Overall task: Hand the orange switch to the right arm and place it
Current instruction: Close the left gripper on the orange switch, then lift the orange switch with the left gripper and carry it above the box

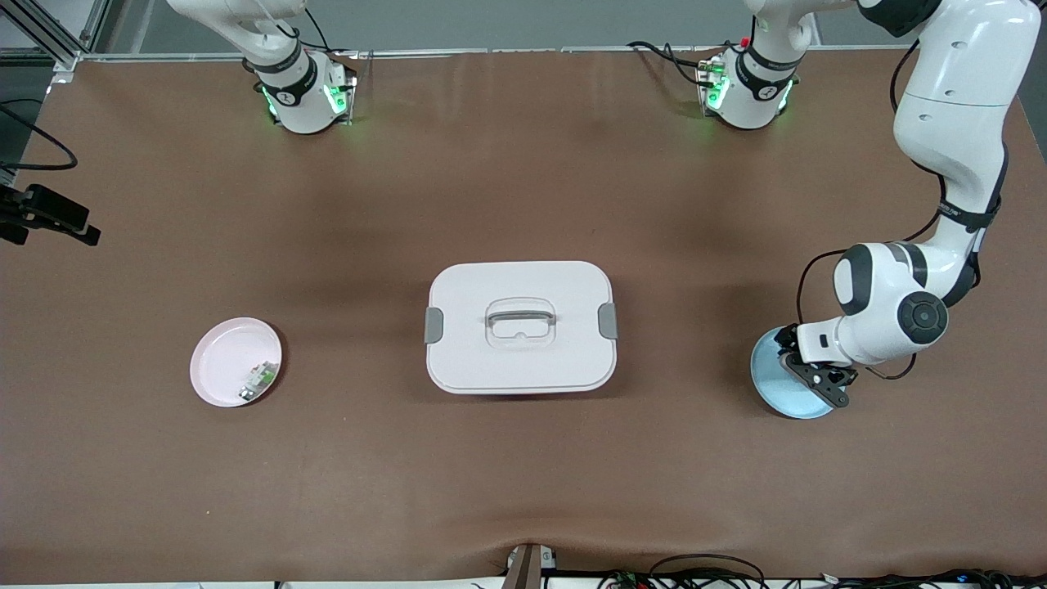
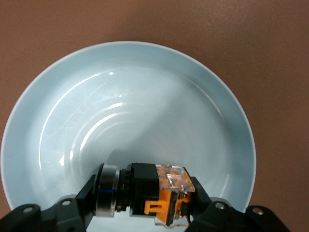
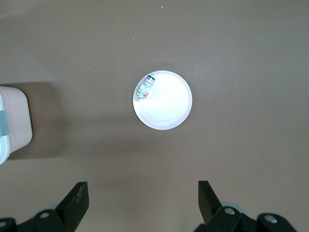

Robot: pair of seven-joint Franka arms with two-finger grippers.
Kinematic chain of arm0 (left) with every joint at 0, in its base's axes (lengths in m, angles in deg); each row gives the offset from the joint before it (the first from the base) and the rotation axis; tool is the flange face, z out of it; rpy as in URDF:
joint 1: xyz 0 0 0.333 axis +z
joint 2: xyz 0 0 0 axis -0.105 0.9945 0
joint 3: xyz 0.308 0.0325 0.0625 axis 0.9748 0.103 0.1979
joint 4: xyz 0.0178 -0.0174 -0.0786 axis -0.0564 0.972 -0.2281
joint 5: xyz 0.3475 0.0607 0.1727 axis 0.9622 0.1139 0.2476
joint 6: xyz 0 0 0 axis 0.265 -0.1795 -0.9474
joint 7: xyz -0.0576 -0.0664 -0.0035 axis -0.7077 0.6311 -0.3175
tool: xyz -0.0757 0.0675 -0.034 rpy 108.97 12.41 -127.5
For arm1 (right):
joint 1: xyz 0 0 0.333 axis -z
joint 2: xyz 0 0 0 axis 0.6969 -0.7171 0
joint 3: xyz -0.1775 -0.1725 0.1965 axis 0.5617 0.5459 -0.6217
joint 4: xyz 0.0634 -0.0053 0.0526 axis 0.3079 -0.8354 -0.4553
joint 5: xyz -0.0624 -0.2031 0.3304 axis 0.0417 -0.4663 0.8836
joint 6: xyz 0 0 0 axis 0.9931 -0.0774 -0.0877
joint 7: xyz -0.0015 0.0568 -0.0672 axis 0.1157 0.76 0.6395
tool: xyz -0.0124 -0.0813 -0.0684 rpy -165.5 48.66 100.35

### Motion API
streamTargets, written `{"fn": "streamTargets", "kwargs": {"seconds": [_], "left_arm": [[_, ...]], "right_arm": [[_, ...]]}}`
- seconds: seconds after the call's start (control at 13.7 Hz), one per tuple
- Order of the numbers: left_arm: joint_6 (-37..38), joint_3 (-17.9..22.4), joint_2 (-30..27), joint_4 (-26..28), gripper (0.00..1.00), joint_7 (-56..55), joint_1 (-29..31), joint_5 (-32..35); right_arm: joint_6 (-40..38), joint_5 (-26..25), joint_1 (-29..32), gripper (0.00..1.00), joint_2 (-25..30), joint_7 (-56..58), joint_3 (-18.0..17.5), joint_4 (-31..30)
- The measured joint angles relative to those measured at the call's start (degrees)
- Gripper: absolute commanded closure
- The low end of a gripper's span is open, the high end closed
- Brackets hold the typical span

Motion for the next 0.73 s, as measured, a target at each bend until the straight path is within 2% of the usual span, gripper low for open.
{"fn": "streamTargets", "kwargs": {"seconds": [0.15, 0.44, 0.73], "left_arm": [[-0.16, 0.00, 0.00, 0.00, 0.61, -0.07, 0.01, 0.00], [0.07, -0.02, -0.52, -0.35, 0.61, -4.07, 0.01, 0.00], [11.73, -0.15, -6.70, -2.19, 0.61, -9.60, 0.01, -0.02]], "right_arm": [[0.00, 0.00, 0.03, 0.00, 0.00, 0.00, 0.04, 0.00], [-0.01, 0.00, 0.06, 0.00, 0.00, -0.01, 0.09, -0.01], [-0.02, 0.00, 0.19, 0.00, 0.00, -0.02, 0.36, -0.09]]}}
